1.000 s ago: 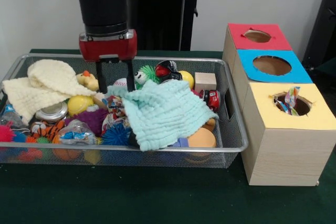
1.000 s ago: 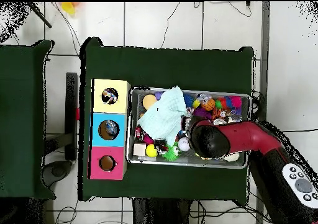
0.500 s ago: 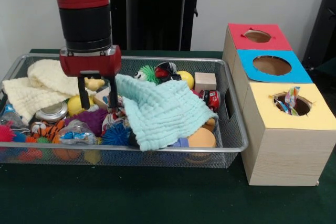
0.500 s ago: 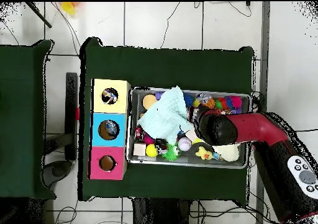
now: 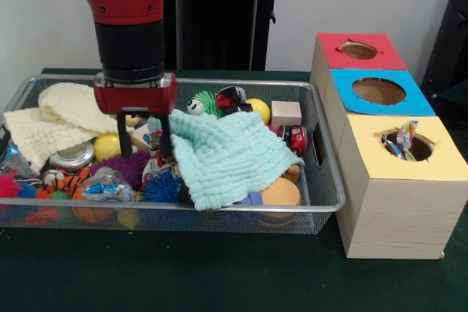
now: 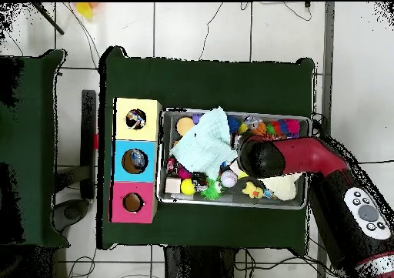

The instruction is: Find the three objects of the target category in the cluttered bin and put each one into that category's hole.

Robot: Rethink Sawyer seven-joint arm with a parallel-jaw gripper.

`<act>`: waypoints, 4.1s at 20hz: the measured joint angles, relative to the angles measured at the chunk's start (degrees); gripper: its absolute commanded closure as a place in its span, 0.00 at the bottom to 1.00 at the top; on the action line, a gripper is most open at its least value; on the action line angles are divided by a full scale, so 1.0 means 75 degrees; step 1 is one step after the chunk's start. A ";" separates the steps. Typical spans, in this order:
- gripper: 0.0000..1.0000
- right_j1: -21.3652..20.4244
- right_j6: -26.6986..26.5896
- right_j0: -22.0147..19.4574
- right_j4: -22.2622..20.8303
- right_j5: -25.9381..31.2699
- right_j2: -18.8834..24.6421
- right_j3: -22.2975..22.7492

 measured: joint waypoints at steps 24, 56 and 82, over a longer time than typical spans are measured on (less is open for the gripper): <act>1.00 0.0180 0.0000 0.1015 0.0016 -0.0557 -0.1024 0.0002; 1.00 -0.2043 0.0000 0.1255 0.2160 -0.0651 -0.1122 0.1831; 1.00 -0.4509 0.0000 0.1514 0.3922 0.0895 -0.0843 0.2556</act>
